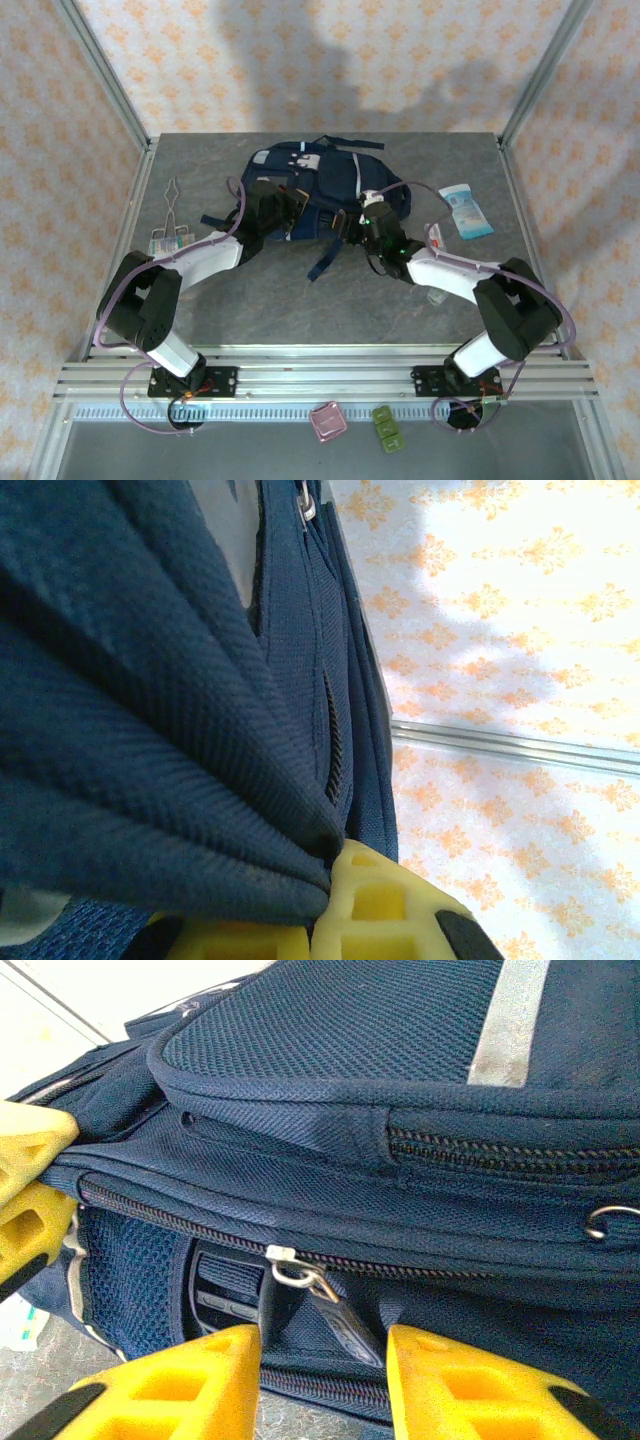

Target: Pack the student bag

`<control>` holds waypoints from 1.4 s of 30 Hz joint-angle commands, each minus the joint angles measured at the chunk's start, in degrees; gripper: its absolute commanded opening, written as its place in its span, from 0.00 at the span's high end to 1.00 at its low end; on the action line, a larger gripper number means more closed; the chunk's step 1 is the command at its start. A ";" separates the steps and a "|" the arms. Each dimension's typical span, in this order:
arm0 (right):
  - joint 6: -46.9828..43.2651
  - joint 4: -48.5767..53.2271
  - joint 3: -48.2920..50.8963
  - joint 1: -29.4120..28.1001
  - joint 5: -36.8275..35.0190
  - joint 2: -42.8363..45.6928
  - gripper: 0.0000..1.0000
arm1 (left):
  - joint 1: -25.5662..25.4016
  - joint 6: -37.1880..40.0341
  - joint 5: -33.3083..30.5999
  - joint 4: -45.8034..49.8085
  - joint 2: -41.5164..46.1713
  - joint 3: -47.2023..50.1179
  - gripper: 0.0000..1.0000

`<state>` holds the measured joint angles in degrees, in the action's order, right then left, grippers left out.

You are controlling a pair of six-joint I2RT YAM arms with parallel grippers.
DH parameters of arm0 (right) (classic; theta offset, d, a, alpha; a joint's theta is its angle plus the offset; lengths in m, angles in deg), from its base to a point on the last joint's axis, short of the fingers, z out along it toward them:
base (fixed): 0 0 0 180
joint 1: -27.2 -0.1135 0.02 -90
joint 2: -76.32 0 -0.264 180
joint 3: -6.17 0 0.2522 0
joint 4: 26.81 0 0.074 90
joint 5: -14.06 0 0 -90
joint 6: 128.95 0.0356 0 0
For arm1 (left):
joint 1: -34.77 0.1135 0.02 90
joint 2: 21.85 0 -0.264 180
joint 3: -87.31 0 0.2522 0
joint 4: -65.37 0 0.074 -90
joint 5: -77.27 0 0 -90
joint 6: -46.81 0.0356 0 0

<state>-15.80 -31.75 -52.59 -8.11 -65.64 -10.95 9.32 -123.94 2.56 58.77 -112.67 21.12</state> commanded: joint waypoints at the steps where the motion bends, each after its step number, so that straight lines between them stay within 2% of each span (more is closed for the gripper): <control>1: -1.52 0.02 -1.54 0.42 -4.31 -1.76 0.63 | 0.15 -0.17 1.77 -8.54 3.73 -0.94 1.00; 6: -2.26 2.49 -3.18 0.42 -10.21 -3.84 0.62 | 0.15 -0.27 1.77 -8.64 3.75 -1.27 1.00; 13: -3.86 -0.54 -5.73 0.42 -9.45 -6.20 0.63 | -0.39 -0.72 2.42 -9.38 3.56 -1.36 1.00; 20: -5.75 -6.30 -8.07 0.42 -5.18 -8.17 0.64 | -0.67 -0.72 2.65 -9.41 3.39 -1.01 1.00; 21: -5.52 -6.66 -8.18 0.42 -5.31 -8.35 0.69 | -0.59 -0.84 2.73 -9.48 3.33 -0.89 1.00; 25: -5.23 -5.94 -8.53 0.42 -7.44 -8.74 0.98 | -0.58 -0.81 2.74 -9.87 3.29 -0.51 1.00; 26: -5.08 -5.53 -8.40 0.49 -7.71 -8.58 1.00 | -0.62 -0.73 2.67 -9.87 3.29 -0.49 1.00; 31: -3.98 -0.94 -5.38 1.35 -6.96 -4.74 1.00 | 0.47 0.65 1.27 -8.98 4.19 0.73 1.00; 35: -4.97 7.60 -3.31 3.26 -4.51 -1.11 1.00 | 1.51 3.54 -0.40 -6.56 5.53 1.77 1.00; 42: -7.99 20.41 -3.26 7.85 -6.22 -0.38 1.00 | 2.44 7.54 -1.43 -3.65 6.35 3.02 1.00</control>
<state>-22.16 -20.17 -56.76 -3.76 -67.45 -12.06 10.12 -120.71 3.41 57.13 -110.47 24.33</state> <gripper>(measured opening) 0.040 0.045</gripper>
